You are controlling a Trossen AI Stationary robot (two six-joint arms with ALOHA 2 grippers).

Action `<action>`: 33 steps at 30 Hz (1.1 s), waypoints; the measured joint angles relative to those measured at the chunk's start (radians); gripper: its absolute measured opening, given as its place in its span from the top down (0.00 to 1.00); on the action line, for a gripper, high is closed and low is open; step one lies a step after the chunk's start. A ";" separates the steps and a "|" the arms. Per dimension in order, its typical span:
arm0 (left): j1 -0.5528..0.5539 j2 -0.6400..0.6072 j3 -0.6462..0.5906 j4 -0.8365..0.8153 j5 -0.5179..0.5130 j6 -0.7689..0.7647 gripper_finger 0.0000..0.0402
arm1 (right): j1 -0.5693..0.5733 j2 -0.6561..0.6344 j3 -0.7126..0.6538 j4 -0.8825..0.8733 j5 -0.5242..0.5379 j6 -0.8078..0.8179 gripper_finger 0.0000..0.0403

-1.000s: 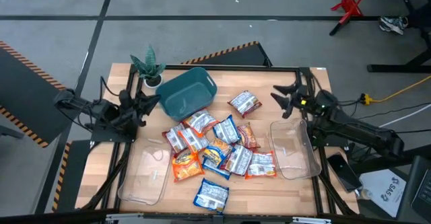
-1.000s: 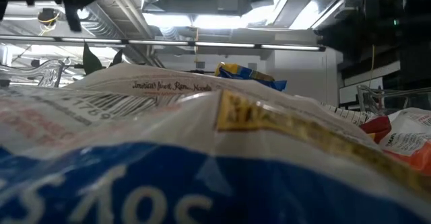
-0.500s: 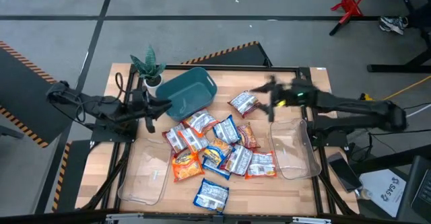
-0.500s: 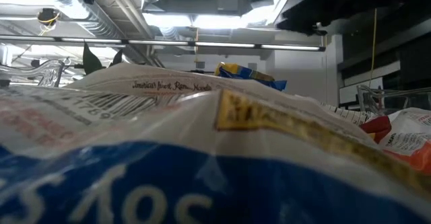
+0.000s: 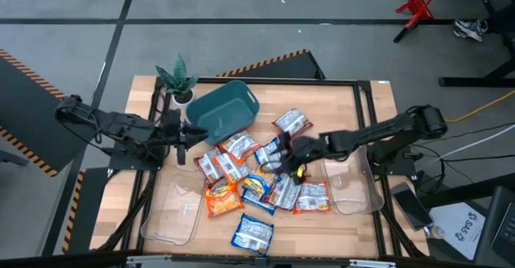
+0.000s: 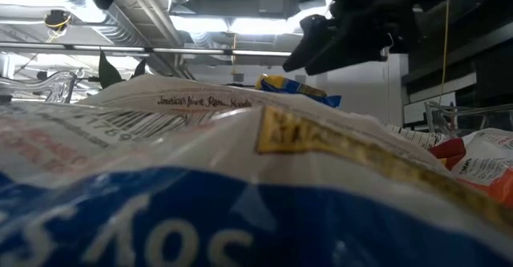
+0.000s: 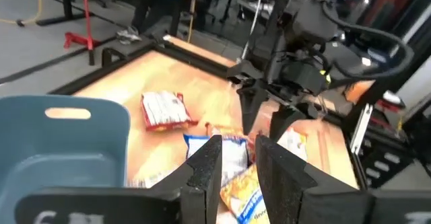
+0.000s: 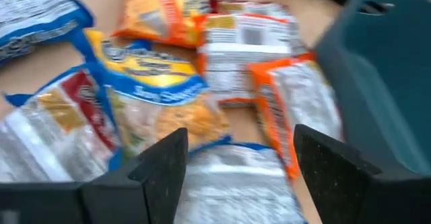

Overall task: Sort Maruchan noodles
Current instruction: Put the blue noodle into the blue bin

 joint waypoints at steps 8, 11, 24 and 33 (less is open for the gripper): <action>0.000 0.051 -0.004 0.004 0.045 0.024 0.79 | 0.123 0.039 0.038 -0.001 0.033 -0.073 0.37; 0.002 0.064 -0.004 0.011 0.051 0.038 0.79 | 0.159 0.039 0.052 -0.002 0.042 -0.074 0.37; 0.005 0.083 -0.004 0.011 0.041 0.079 0.79 | 0.167 0.230 0.123 -0.026 0.054 -0.101 0.37; 0.031 0.083 -0.004 0.011 0.016 0.088 0.79 | 0.166 0.285 0.169 -0.021 0.168 -0.122 0.37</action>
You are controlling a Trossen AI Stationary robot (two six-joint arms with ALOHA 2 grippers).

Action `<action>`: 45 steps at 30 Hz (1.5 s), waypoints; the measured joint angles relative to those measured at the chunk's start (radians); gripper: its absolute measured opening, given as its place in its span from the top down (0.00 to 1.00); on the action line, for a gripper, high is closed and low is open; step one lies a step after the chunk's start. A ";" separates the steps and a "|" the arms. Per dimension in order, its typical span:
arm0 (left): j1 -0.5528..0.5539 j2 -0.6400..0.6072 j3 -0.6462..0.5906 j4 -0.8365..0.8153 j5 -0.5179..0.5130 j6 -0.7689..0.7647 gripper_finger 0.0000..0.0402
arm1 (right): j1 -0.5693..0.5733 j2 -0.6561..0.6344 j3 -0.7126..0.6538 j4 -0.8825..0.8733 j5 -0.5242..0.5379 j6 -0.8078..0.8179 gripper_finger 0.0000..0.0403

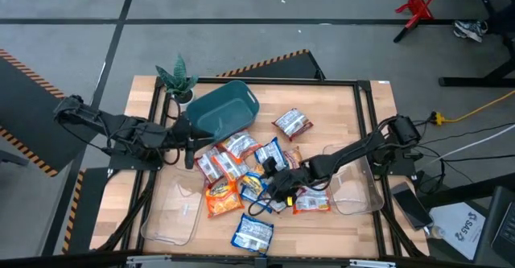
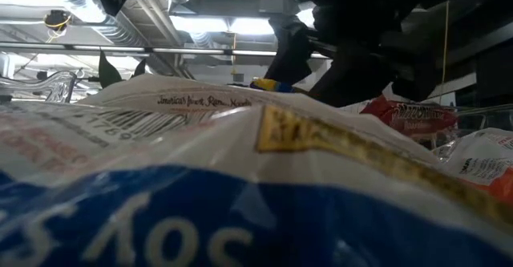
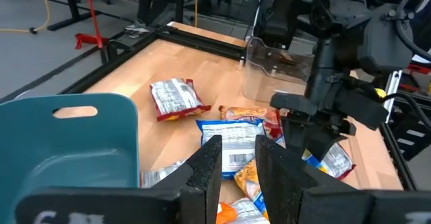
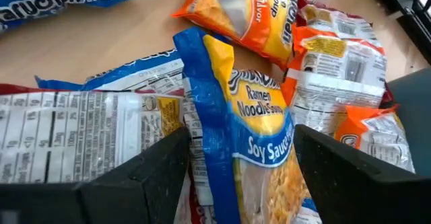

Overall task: Sort Maruchan noodles
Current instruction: Put the blue noodle into the blue bin

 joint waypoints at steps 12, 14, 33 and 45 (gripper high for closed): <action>0.029 0.000 0.000 0.008 0.001 -0.018 0.79 | -0.019 -0.001 0.001 -0.060 0.185 0.005 0.37; 0.029 0.000 0.000 0.008 0.001 -0.018 0.79 | -0.015 -0.003 0.000 -0.061 0.235 0.005 0.37; 0.028 0.015 0.000 0.017 0.001 -0.070 0.79 | -0.006 0.018 0.069 -0.075 0.141 0.081 0.37; 0.031 0.120 0.000 0.024 0.000 -0.066 0.79 | -0.019 0.099 0.073 -0.025 0.167 0.091 0.37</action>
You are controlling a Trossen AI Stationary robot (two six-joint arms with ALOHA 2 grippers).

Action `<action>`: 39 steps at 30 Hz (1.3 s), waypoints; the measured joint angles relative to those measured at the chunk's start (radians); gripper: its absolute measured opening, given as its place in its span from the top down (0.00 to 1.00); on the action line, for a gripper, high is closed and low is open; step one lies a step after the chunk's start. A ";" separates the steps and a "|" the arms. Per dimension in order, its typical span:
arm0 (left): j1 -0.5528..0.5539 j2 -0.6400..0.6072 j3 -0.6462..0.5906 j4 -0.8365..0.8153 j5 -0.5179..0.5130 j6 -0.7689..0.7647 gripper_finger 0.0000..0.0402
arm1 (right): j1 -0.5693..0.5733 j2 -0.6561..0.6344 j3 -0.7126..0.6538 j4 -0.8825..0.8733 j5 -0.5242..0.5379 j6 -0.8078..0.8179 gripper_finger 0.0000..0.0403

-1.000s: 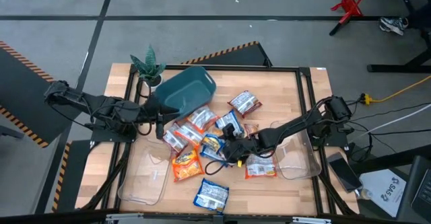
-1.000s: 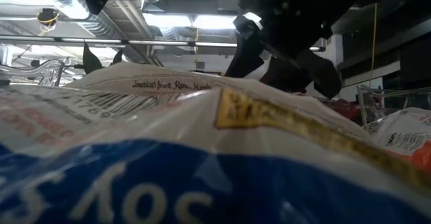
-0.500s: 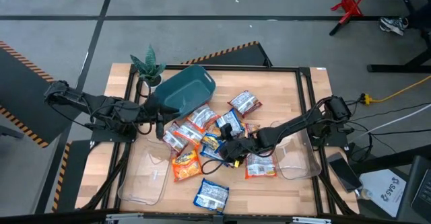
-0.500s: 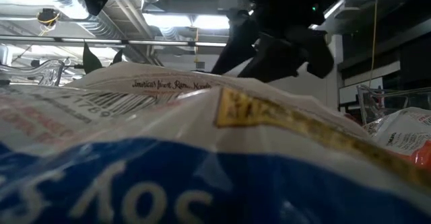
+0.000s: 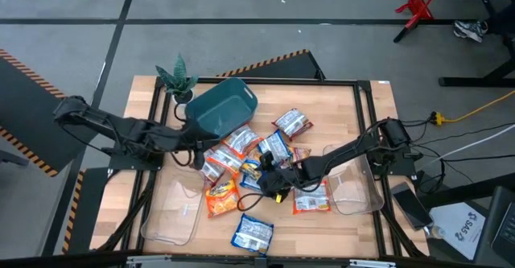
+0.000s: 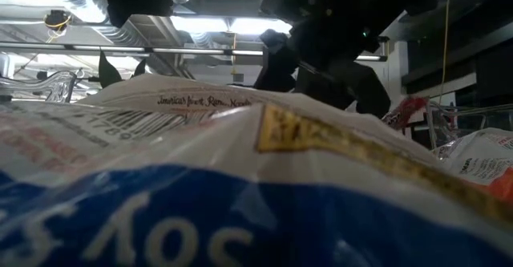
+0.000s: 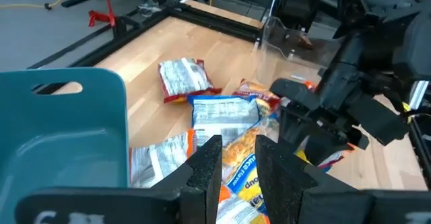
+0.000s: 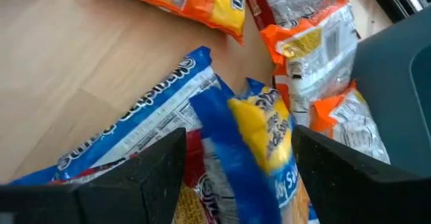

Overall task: Sort Maruchan noodles
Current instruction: Put the blue noodle into the blue bin

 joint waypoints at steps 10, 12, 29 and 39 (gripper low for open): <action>0.002 0.037 0.000 0.041 0.002 -0.002 0.79 | -0.009 -0.007 -0.002 -0.024 0.079 0.016 0.37; 0.002 0.037 0.000 0.053 0.002 -0.002 0.79 | -0.009 -0.007 -0.003 -0.025 0.091 0.024 0.37; 0.002 0.037 0.000 0.082 0.002 -0.005 0.79 | -0.007 -0.004 -0.006 -0.084 0.112 0.145 0.89; 0.002 0.037 0.000 0.111 -0.075 -0.026 0.79 | 0.013 -0.002 0.122 -0.237 0.176 0.157 0.99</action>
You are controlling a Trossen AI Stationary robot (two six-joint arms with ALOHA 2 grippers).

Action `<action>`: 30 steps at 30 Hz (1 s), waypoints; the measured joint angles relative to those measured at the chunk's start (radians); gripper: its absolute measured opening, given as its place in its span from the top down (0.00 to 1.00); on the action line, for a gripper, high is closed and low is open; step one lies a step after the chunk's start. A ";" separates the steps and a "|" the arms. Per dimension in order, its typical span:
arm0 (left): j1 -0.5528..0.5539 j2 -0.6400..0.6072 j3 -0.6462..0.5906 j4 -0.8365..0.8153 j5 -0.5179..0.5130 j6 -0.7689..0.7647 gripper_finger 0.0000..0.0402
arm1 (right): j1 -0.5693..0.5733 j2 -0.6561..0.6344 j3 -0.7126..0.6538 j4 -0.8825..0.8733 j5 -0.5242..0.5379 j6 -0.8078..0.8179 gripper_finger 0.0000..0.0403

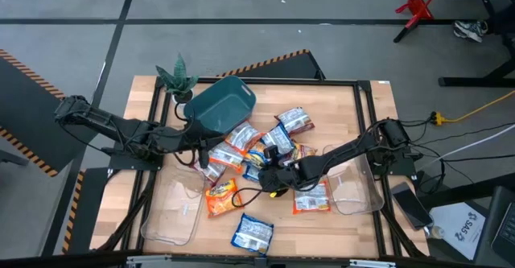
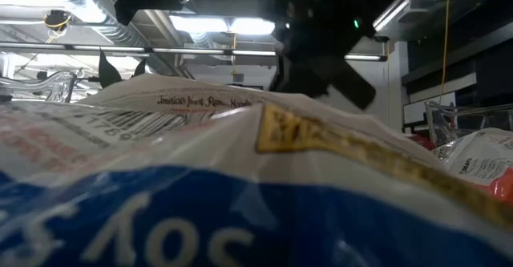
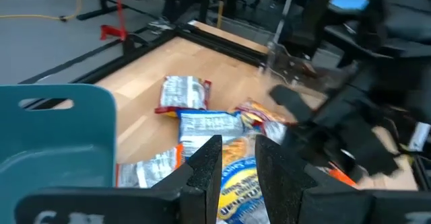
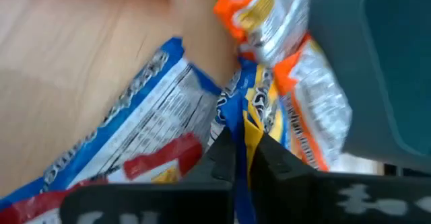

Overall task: Sort Maruchan noodles
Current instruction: Put the blue noodle into the blue bin

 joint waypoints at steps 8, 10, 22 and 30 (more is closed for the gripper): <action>0.054 0.000 0.000 -0.004 0.142 -0.112 0.78 | 0.002 0.000 0.205 -0.209 0.024 -0.004 1.00; 0.070 0.005 0.000 -0.004 0.181 -0.135 0.76 | 0.006 0.000 0.253 -0.264 0.030 -0.012 1.00; 0.242 0.013 0.000 -0.020 0.469 -0.469 0.54 | 0.057 -0.002 0.463 -0.495 0.166 -0.080 1.00; 0.319 0.013 0.000 -0.016 0.614 -0.607 0.52 | 0.127 -0.004 0.526 -0.500 0.297 -0.156 1.00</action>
